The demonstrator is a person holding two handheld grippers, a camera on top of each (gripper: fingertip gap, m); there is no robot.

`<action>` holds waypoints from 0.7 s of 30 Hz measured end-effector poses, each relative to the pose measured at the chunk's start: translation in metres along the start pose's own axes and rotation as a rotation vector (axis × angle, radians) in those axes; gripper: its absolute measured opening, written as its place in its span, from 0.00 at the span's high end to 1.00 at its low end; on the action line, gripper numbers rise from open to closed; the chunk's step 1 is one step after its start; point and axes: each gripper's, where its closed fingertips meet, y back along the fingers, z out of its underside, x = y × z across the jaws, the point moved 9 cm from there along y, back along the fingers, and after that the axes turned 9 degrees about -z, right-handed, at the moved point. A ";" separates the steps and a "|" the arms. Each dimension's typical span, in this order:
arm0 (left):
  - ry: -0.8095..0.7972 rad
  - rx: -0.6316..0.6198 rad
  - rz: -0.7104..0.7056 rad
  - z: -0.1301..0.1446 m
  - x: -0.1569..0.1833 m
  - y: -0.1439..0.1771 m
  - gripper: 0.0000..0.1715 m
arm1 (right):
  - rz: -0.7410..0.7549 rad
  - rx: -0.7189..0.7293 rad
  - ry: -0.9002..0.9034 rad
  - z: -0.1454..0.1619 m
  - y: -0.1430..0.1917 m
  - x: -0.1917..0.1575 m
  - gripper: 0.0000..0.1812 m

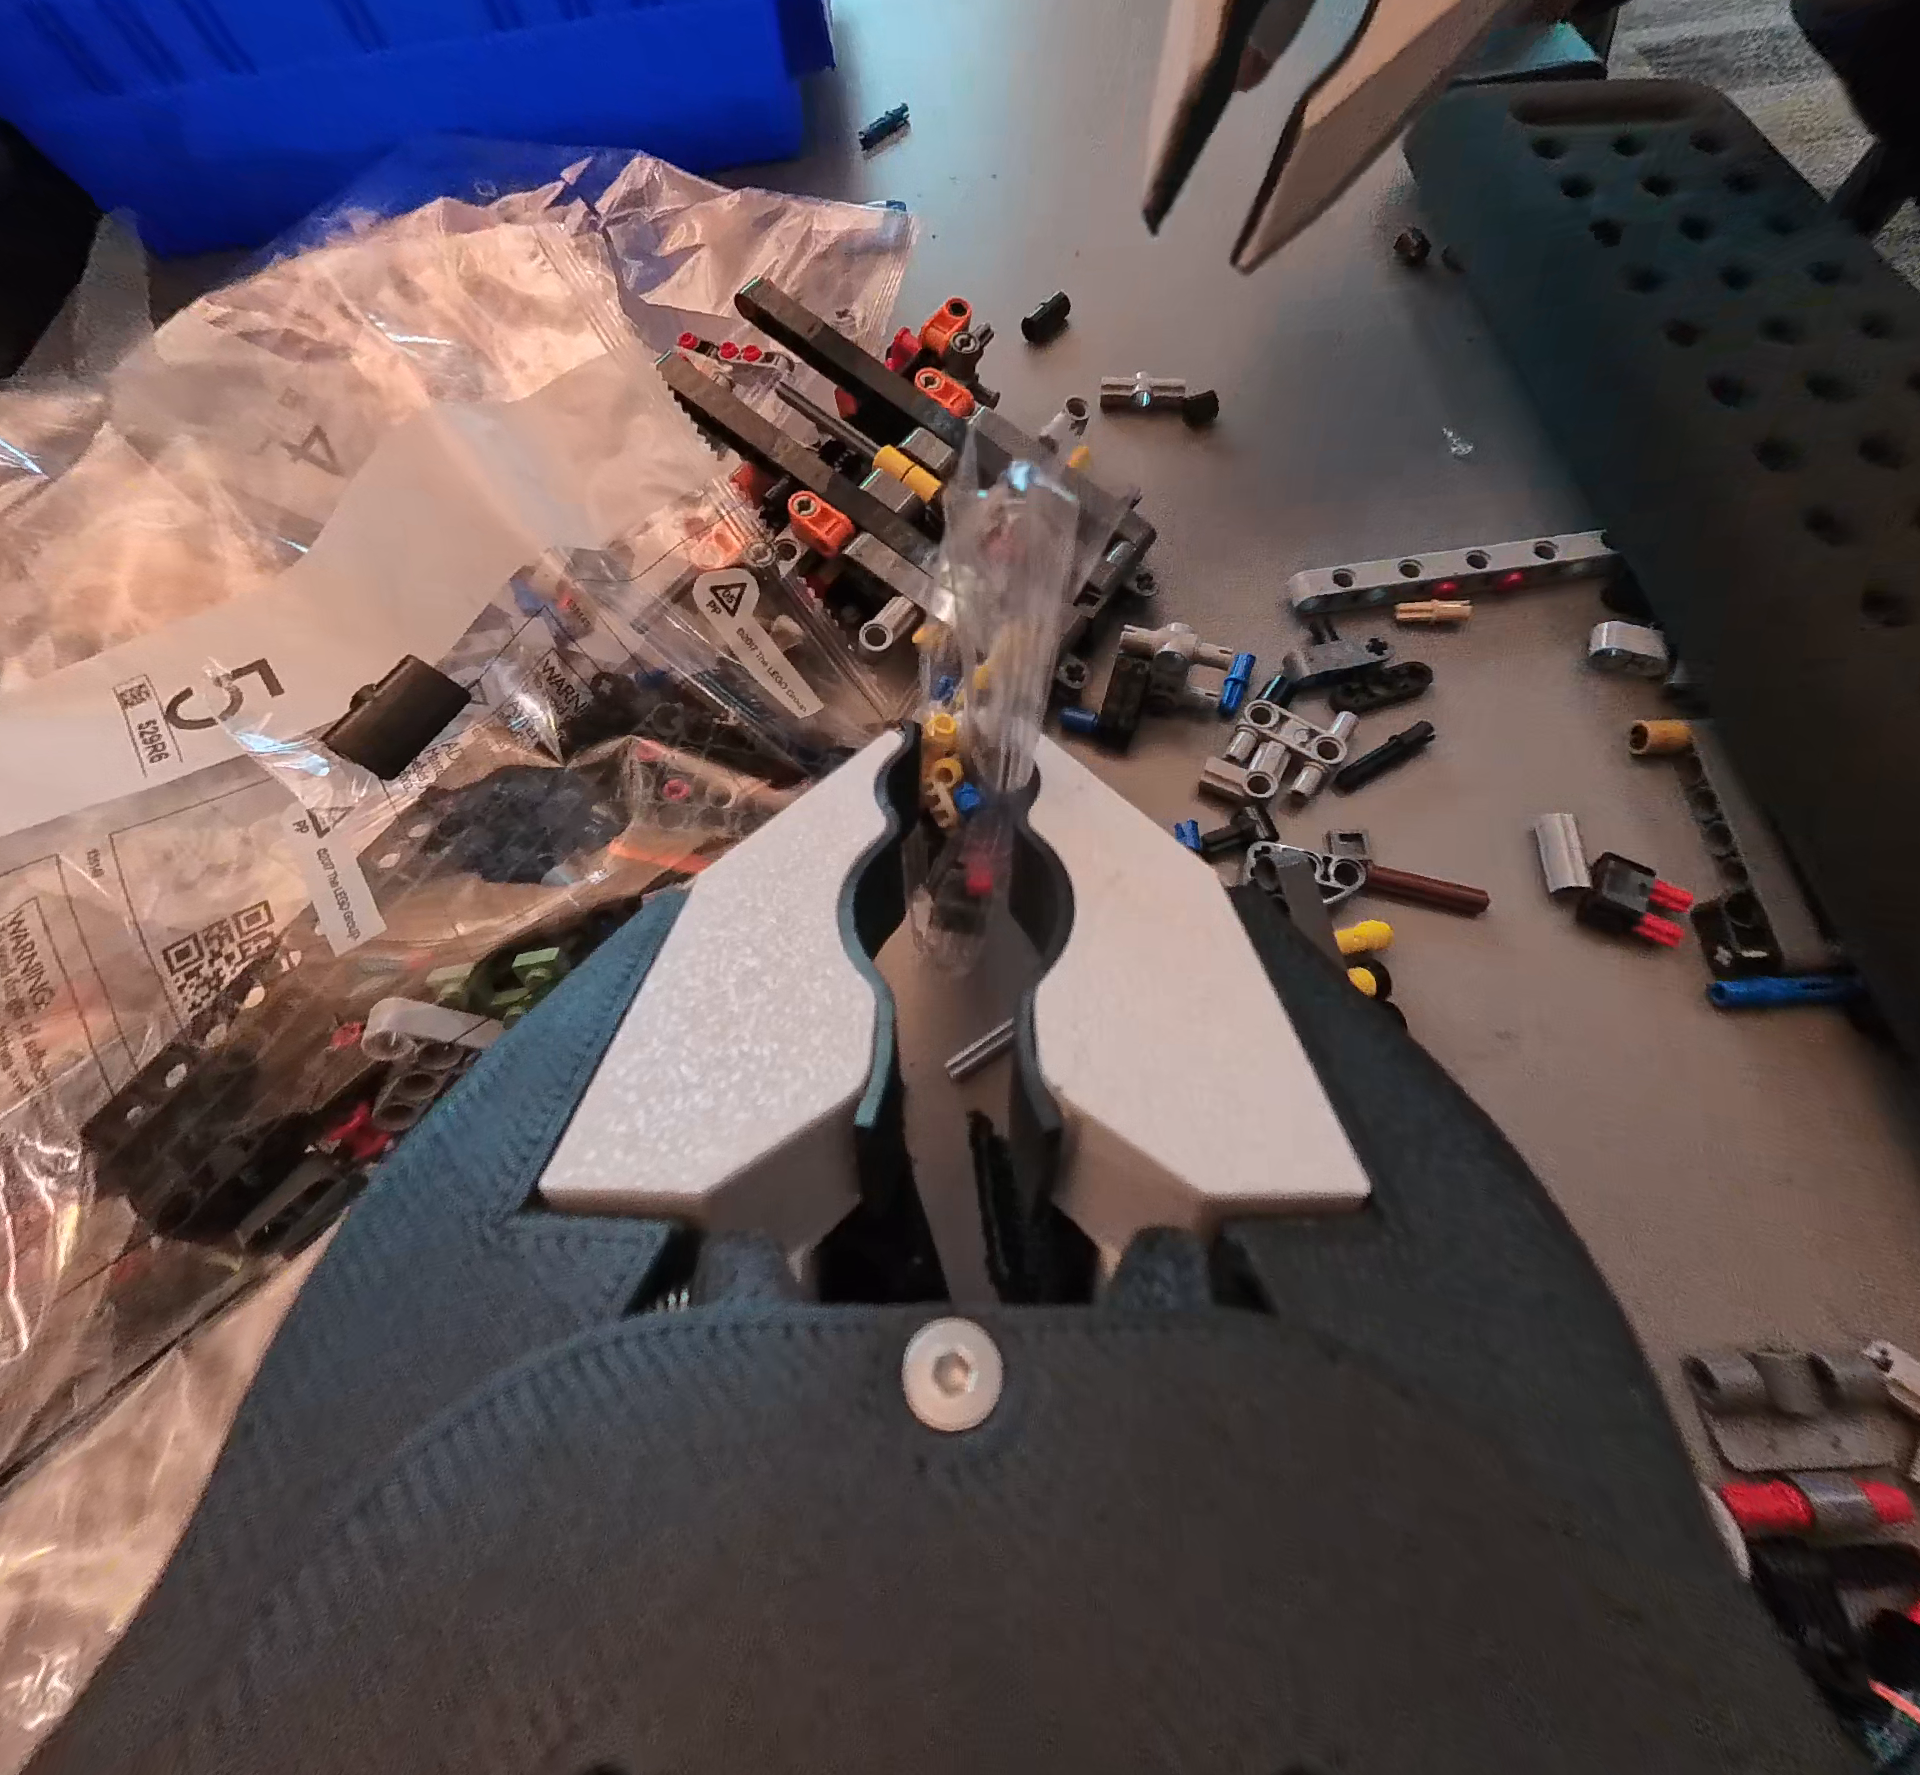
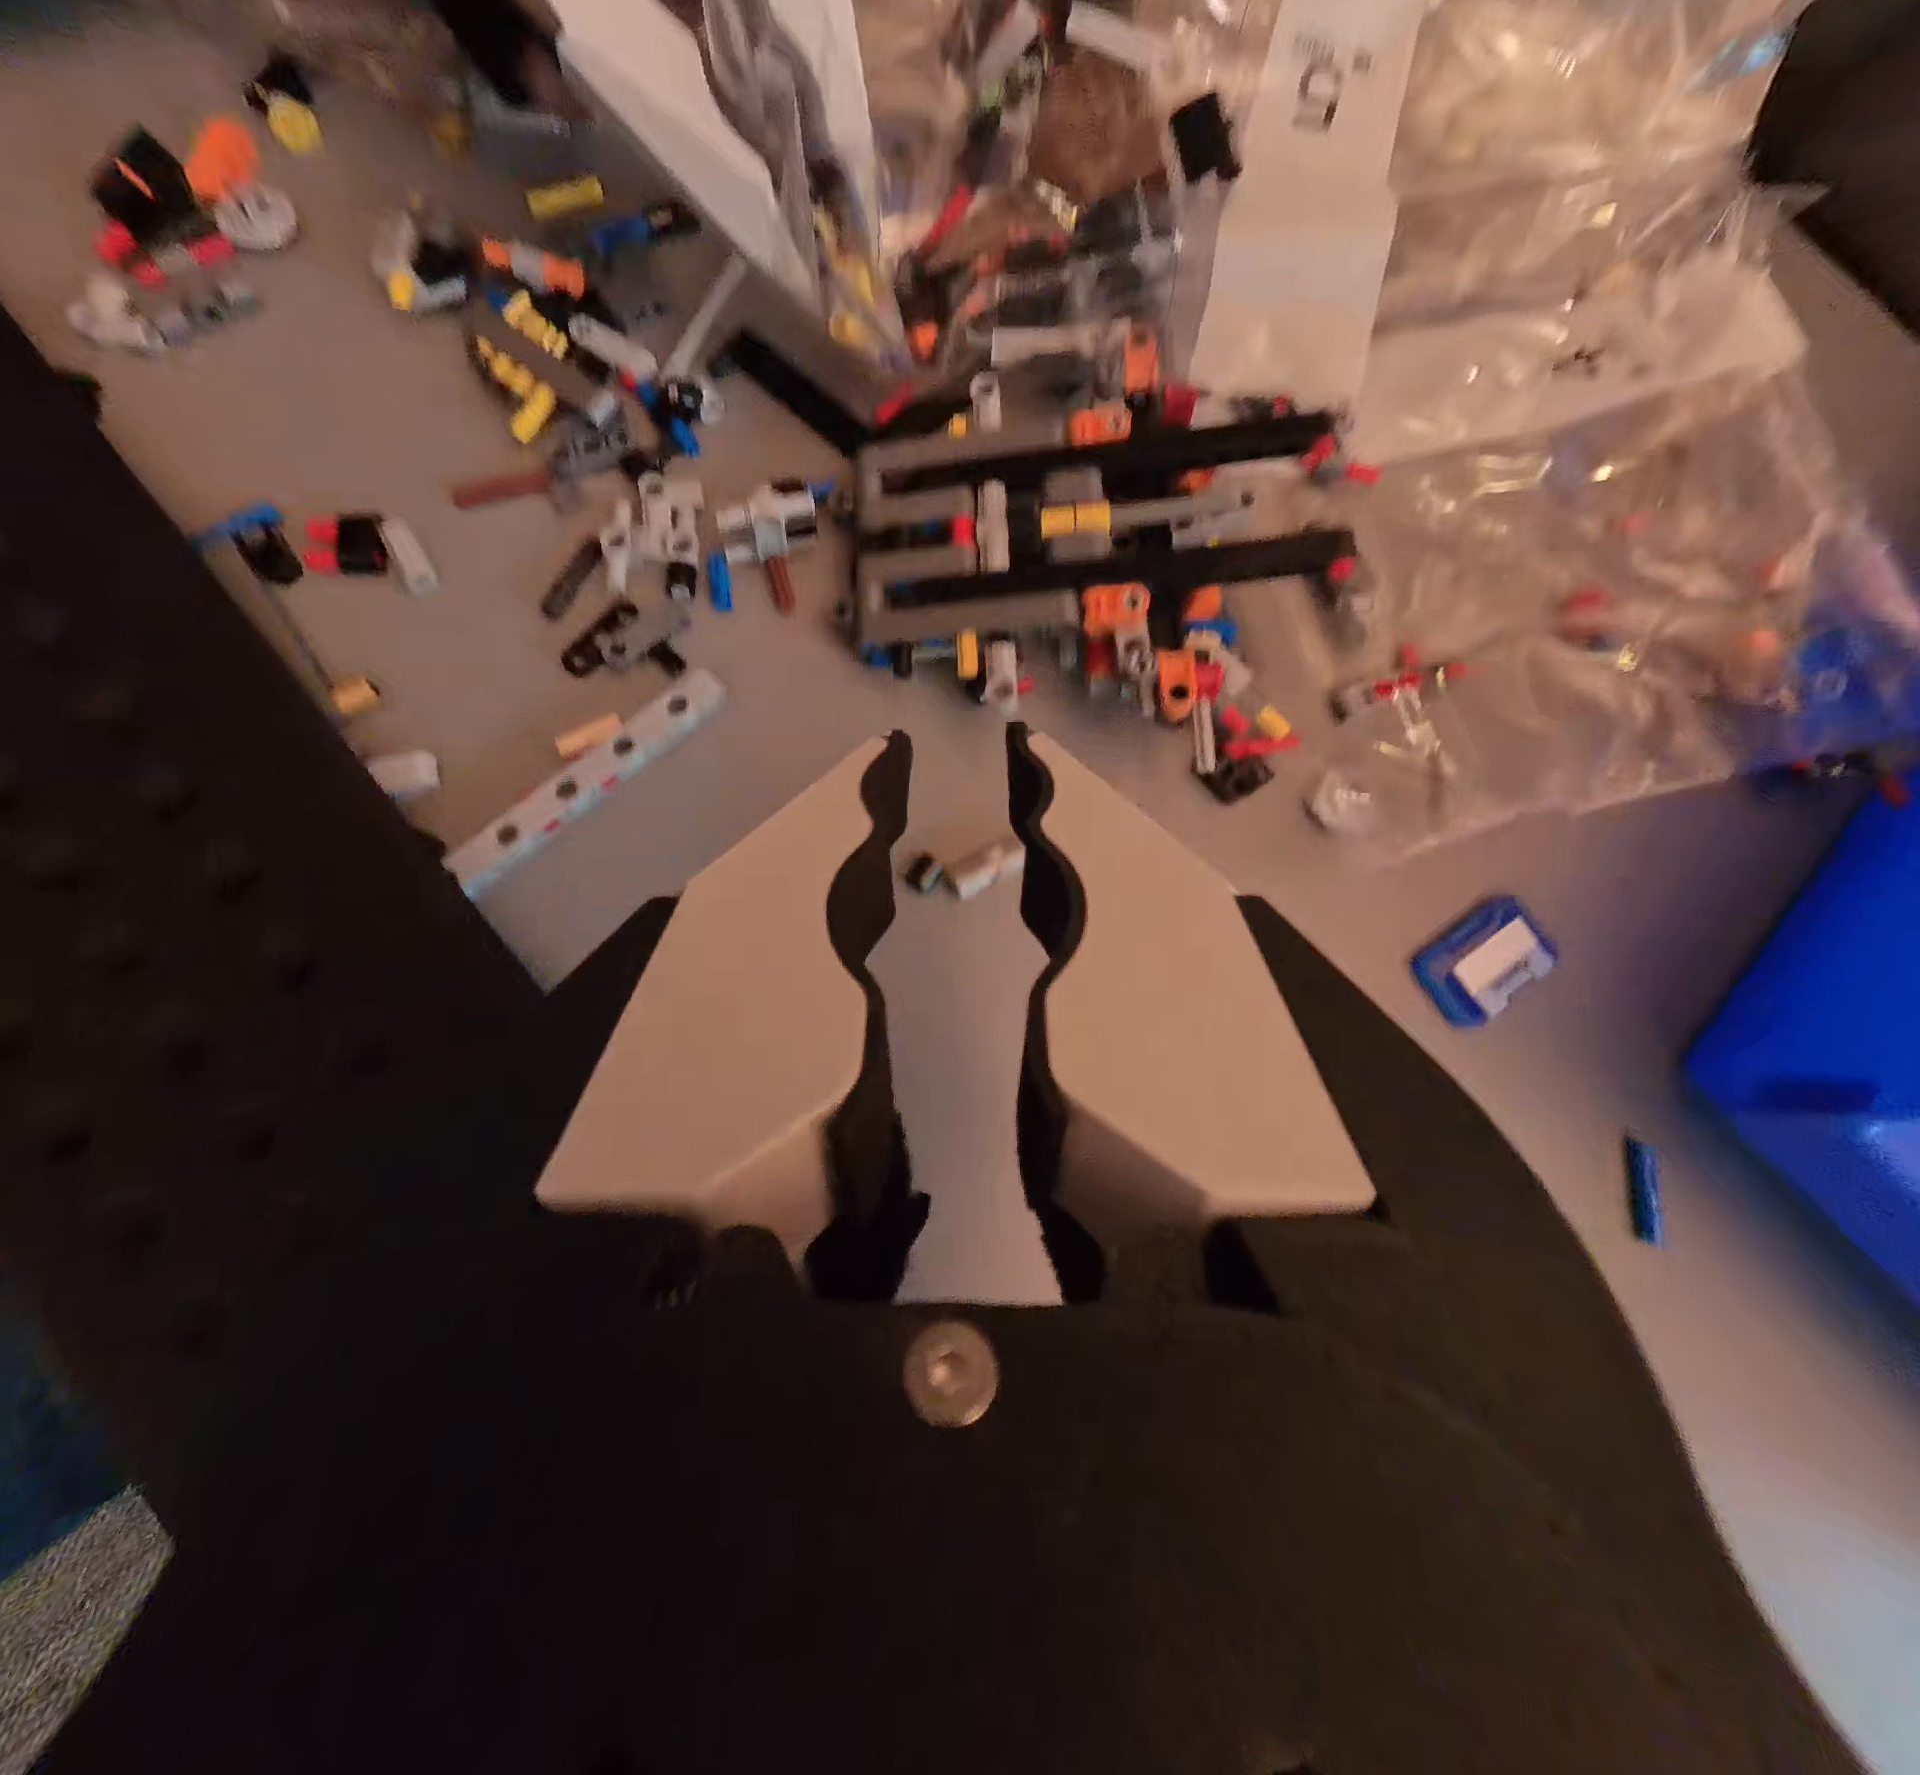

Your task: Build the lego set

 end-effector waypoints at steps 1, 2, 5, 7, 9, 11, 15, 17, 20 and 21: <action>-0.002 -0.001 0.000 0.000 0.000 0.000 0.93 | 0.003 -0.013 -0.012 0.005 -0.002 0.001 0.91; -0.002 -0.002 -0.001 0.000 0.000 0.000 0.93 | 0.005 -0.029 -0.021 0.010 -0.004 0.001 0.90; 0.002 -0.001 -0.002 0.000 0.000 0.000 0.93 | 0.017 -0.071 -0.025 0.019 -0.015 0.004 0.91; 0.005 -0.001 -0.001 0.000 0.000 0.000 0.93 | 0.019 -0.086 -0.016 0.020 -0.022 0.006 0.91; 0.005 -0.002 -0.001 0.001 0.000 0.000 0.93 | 0.017 -0.090 -0.016 0.020 -0.028 0.009 0.90; 0.003 -0.004 0.000 0.001 0.000 0.000 0.93 | 0.046 -0.114 -0.015 0.020 -0.033 0.015 0.90; 0.002 -0.007 0.001 0.001 0.000 -0.001 0.93 | 0.050 -0.158 -0.028 0.020 -0.040 0.022 0.93; 0.001 -0.008 0.000 0.001 0.000 -0.001 0.93 | 0.044 -0.154 -0.038 0.020 -0.041 0.024 0.95; -0.001 -0.009 0.000 0.001 0.001 -0.001 0.93 | 0.032 -0.145 -0.038 0.020 -0.041 0.024 0.97; -0.002 -0.010 0.000 0.001 0.001 -0.001 0.93 | 0.040 -0.148 -0.039 0.020 -0.040 0.025 0.97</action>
